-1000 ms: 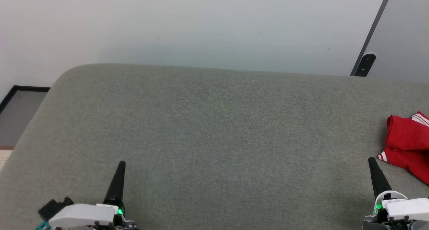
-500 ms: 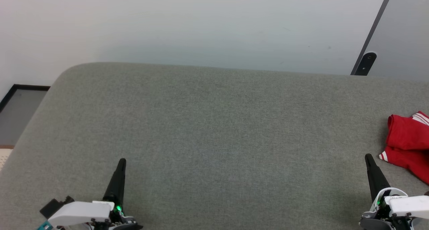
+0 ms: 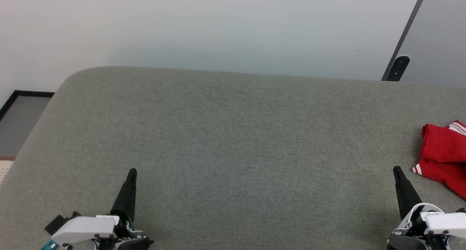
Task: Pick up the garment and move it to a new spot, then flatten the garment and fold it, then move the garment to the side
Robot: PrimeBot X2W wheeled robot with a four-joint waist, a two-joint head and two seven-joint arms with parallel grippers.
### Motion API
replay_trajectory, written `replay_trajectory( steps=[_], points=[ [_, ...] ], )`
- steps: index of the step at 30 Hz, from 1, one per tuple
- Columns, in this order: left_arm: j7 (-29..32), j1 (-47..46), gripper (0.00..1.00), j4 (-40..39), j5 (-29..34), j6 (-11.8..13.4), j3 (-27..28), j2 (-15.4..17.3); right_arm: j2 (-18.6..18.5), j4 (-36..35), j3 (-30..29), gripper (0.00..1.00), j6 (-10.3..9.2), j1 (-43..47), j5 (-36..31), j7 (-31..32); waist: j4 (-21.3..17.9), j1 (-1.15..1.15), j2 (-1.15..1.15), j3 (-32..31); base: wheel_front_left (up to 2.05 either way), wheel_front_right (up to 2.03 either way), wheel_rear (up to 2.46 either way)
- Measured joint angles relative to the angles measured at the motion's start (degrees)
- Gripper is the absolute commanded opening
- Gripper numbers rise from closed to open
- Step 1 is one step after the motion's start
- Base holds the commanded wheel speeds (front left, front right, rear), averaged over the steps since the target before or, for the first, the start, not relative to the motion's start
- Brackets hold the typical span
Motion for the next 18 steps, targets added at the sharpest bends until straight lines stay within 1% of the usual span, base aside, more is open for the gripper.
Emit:
replay_trajectory(
  steps=[3,18],
  points=[
    [0.21,-0.14,0.0,0.09,-0.96,0.0,0.14,-0.11,0.05,0.08,0.04,0.0,-0.01,-0.13,1.23,0.27,0.01,0.0,0.0,0.05,0.0,0.0,0.0],
    [0.47,-0.14,0.0,0.12,-0.91,0.0,0.37,-0.27,0.05,0.09,0.07,0.0,0.0,-0.53,1.25,0.26,0.01,0.0,0.0,0.05,0.0,0.0,0.0]
  ],
)
